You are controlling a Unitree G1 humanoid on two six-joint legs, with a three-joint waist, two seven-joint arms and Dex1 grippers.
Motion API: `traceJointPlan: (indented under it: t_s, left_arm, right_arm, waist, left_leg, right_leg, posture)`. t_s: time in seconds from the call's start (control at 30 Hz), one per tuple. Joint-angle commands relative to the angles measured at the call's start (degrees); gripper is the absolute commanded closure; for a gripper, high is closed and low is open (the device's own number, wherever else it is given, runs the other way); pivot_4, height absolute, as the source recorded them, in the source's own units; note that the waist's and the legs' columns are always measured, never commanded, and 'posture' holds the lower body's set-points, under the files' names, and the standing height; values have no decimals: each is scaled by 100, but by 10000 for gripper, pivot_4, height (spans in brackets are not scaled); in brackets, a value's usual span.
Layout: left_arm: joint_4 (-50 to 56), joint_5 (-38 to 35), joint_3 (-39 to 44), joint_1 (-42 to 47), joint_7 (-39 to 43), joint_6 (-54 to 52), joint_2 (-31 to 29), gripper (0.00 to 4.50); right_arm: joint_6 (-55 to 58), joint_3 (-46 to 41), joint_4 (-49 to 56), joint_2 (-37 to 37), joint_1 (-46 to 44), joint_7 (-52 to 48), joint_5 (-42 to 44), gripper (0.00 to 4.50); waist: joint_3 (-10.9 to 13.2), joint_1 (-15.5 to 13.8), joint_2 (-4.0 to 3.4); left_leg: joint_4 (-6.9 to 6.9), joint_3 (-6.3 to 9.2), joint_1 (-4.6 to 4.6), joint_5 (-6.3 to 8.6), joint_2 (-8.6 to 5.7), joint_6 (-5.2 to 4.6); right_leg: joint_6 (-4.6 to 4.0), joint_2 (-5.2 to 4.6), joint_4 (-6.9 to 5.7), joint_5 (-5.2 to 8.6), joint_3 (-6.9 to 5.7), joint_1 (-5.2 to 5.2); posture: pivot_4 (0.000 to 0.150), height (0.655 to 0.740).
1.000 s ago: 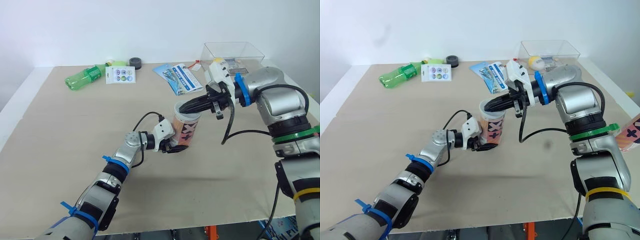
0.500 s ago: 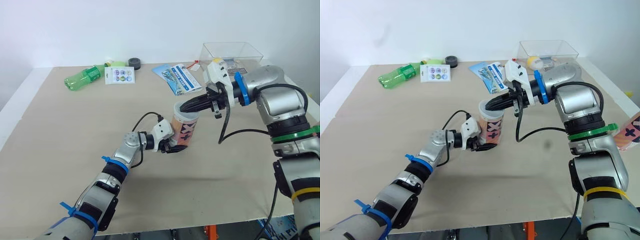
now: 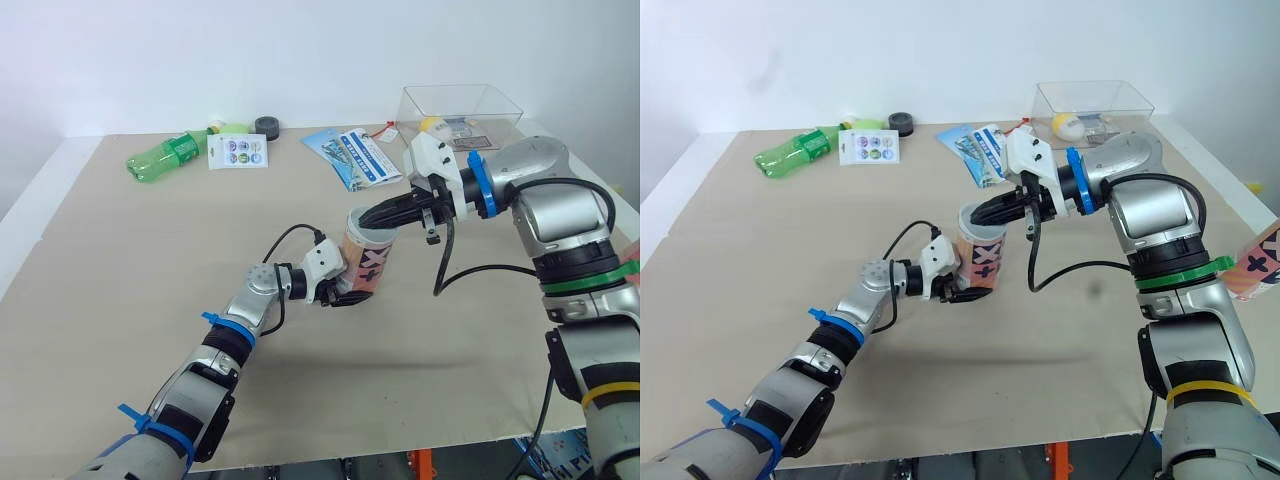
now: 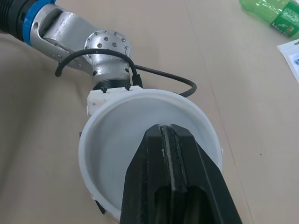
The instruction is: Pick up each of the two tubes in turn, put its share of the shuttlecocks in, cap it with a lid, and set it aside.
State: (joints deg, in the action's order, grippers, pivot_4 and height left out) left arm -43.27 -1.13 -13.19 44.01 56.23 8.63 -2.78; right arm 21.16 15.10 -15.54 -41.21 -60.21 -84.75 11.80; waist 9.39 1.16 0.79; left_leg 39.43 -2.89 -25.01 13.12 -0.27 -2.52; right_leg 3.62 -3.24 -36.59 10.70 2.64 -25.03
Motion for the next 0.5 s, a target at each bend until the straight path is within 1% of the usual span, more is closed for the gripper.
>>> traceJointPlan:
  t_s: [0.03,0.3,0.5]
  left_arm:
    - [121,-22,-70,-44,84,-37,35,14515]
    - [122,-103,-15,-10,117,-85,82,14515]
    - [109,-95,-29,-2,123,-71,118,14515]
  right_arm:
    - [-5,229,30,17,169,-41,-249,44689]
    - [-341,218,357,182,323,-80,-210,44689]
    - [-352,370,380,356,342,-36,-464,44689]
  waist:
    - [0,0,0]
    - [-1,1,1]
    - [-1,8,1]
  left_leg:
    - [0,0,0,0,0,0]
    - [0,0,0,0,0,0]
    - [0,0,1,0,4,0]
  right_leg:
    - [0,0,0,0,0,0]
    - [0,1,0,0,0,0]
    - [-1,6,0,0,0,0]
  posture:
    - [1500,7400]
    - [1500,7400]
    - [1500,7400]
